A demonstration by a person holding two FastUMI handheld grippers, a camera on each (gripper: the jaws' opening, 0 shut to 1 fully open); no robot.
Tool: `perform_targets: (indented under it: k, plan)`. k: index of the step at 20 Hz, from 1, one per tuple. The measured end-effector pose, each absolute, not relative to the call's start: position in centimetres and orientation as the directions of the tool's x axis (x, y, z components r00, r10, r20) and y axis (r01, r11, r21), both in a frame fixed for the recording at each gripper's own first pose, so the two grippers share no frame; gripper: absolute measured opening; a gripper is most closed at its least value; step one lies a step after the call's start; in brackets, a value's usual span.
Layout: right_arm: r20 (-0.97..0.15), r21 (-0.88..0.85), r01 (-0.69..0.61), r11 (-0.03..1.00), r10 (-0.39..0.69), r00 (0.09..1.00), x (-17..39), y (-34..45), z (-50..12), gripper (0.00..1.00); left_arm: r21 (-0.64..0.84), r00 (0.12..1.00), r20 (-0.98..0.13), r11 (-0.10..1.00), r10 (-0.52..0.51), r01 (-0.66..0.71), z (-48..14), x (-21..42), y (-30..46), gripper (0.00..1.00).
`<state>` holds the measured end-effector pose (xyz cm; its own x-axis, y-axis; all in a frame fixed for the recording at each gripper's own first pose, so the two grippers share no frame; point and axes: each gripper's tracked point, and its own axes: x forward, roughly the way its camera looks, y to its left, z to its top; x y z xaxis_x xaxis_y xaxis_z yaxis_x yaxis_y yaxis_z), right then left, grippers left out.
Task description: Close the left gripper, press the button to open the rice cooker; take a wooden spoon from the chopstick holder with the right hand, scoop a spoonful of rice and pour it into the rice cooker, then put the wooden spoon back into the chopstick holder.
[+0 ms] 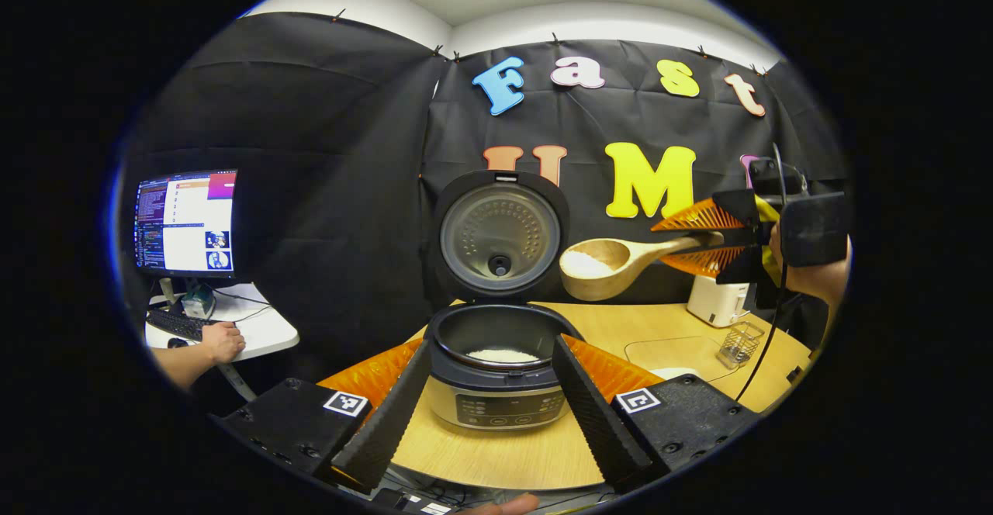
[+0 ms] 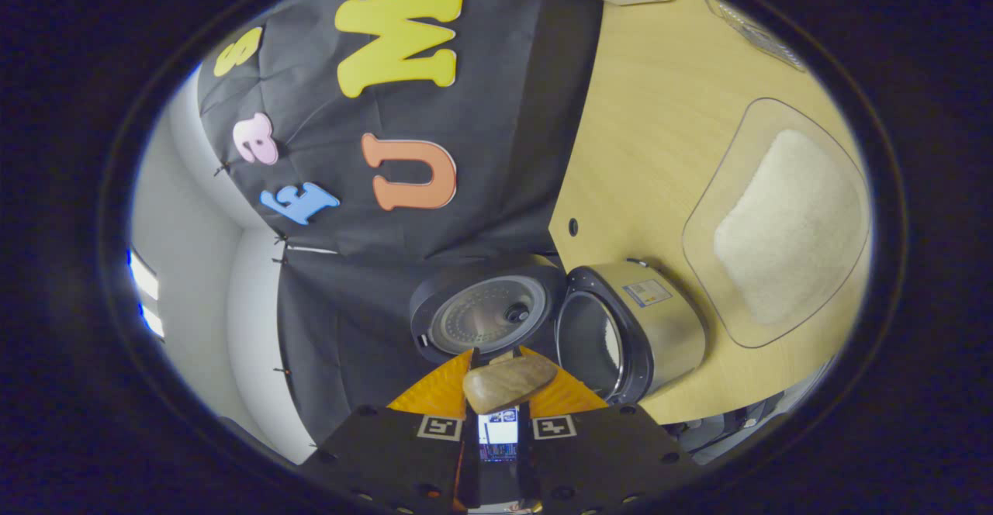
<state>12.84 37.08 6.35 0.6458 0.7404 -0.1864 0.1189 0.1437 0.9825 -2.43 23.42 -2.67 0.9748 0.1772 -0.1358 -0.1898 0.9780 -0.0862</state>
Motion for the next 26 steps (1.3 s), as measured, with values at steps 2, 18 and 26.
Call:
perform_targets:
  k: [2, 18, 26]
  plan:
    - [-0.216, 0.974, 0.092, 0.206, 0.734, 0.643, 13.8, 39.8, 6.5, 0.18, -0.082, 0.969, -0.155, 0.975, 0.191, -0.206, -3.4, -2.3, 24.0, 1.0]
    - [-0.51, 0.679, -0.055, 0.732, 0.524, 0.682, 19.4, 47.7, 1.4, 0.18, -0.081, 0.943, -0.19, 0.953, 0.274, -0.293, -4.9, -3.1, 28.1, 1.0]
    - [-0.483, 0.348, -0.251, 0.903, 0.403, 0.777, 20.1, 48.4, 3.7, 0.17, -0.071, 0.94, -0.163, 0.947, 0.3, -0.315, -4.3, -2.8, 28.3, 1.0]
